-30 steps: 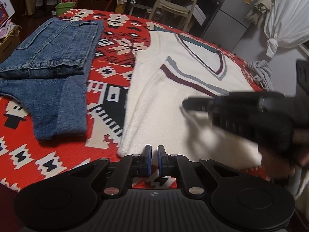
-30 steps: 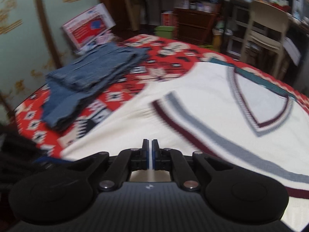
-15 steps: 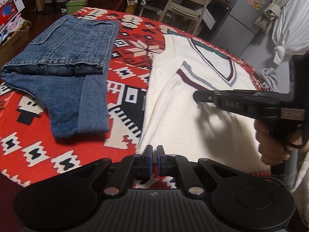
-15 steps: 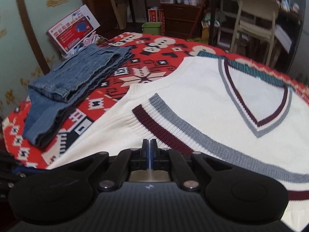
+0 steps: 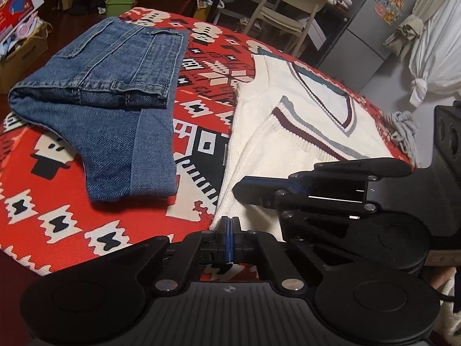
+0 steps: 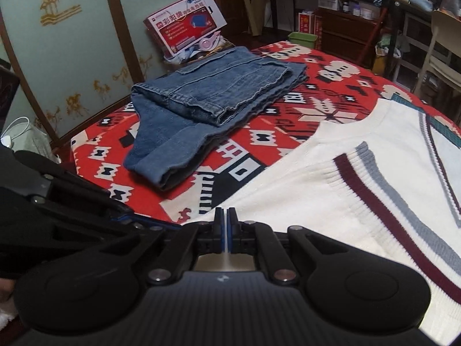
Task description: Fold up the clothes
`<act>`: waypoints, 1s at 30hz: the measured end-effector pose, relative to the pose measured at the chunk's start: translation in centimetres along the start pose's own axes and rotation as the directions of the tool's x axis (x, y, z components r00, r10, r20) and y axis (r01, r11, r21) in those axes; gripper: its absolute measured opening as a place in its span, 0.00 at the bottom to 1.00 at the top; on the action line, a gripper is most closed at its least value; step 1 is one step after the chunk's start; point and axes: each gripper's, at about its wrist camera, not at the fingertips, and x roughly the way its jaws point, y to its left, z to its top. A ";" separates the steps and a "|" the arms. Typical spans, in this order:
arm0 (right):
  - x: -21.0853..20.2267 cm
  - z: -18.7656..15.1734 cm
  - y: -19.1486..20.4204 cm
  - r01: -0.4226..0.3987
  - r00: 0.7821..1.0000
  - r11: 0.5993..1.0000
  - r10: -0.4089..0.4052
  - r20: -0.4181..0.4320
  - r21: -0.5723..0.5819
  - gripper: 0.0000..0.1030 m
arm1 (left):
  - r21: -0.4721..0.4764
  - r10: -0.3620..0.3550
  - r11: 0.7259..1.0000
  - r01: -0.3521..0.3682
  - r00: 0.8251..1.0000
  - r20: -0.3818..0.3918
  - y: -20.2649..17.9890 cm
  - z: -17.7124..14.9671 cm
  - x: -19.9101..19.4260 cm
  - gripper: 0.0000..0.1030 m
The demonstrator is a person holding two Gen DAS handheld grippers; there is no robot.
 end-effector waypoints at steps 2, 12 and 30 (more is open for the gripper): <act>0.2 0.1 -0.2 -0.003 1.000 1.000 0.003 -0.004 -0.002 0.03 | 0.004 -0.001 1.000 0.001 1.000 0.002 0.0 -0.1 0.0 0.02; 1.6 2.0 -5.3 0.156 0.987 0.985 -0.158 0.014 0.075 0.00 | 0.001 -0.011 1.000 0.011 1.000 0.002 0.1 -0.2 0.0 0.02; -0.3 0.1 -2.6 0.034 0.999 0.999 -0.034 0.000 0.016 0.03 | -0.011 -0.046 0.999 0.046 0.999 0.001 0.5 -0.2 0.0 0.03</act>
